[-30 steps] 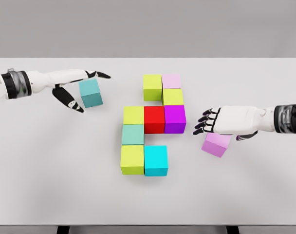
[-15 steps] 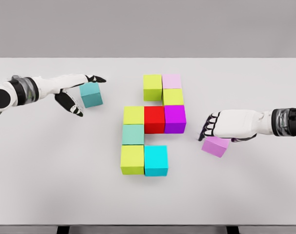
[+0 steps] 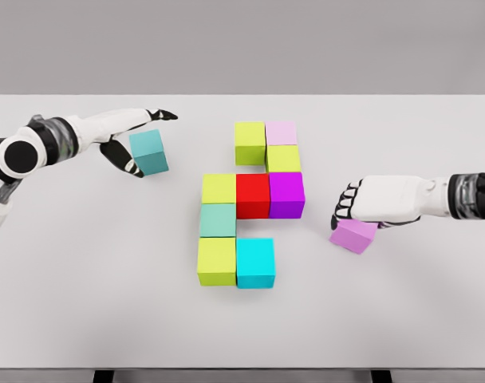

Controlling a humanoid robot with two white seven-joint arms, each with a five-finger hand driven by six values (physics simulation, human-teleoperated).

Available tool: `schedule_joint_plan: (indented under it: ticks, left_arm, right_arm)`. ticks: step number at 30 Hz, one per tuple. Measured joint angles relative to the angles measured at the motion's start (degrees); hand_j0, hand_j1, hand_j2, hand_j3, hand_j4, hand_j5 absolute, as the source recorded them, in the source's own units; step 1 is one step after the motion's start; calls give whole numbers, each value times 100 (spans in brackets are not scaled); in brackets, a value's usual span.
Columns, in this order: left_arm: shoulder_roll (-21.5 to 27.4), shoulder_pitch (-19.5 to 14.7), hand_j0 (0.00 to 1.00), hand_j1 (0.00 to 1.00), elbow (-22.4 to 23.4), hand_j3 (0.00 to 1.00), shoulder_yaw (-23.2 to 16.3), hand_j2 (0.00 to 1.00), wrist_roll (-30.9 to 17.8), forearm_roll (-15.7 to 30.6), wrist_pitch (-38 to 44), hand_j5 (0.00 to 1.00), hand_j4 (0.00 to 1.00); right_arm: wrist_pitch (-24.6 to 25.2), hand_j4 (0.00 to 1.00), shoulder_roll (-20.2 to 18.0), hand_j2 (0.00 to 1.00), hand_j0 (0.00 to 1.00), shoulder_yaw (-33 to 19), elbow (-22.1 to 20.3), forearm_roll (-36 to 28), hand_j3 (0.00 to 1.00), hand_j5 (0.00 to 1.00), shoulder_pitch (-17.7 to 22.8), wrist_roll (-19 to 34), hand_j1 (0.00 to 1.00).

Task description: Assemble the squares on the desktop into the number 2

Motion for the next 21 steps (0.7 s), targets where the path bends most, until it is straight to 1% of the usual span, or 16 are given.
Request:
schedule_joint_plan:
  ticks: [6,10,11,13,14,17,21]
  left_arm:
    - [-223,-26,100,100,493,100,-10,100,0,21,-391,100,100]
    - [-301,-88,100,100,726,100,11,100,0,84,-570,100,100]
    - [-314,-97,100,100,801,100,14,100,0,116,-612,100,100]
    - [-343,-97,100,100,942,100,21,100,0,157,-668,100,100]
    - [-353,-105,100,100,1010,100,22,100,0,168,-685,100,100]
    - [-375,-123,100,100,1200,100,25,100,0,186,-717,100,100]
    - [-436,-141,100,100,1407,100,23,100,0,186,-731,100,100]
  right_arm:
    - [2,59,-185,59,59,-18,-277,-234,59,59,-35,0,59]
    - [2,59,-283,59,59,-12,-339,-303,59,59,-149,0,59]
    - [3,59,-294,59,59,17,-346,-309,59,59,-255,0,59]
    - [-19,59,-270,59,59,273,-359,-289,59,59,-728,4,59]
    - [-2,59,-254,59,59,464,-361,-307,59,59,-852,2,59]
    - [-3,60,-216,60,60,811,-368,-315,60,60,-888,1,60]
    - [0,60,-200,60,60,975,-376,-351,60,60,-896,0,60]
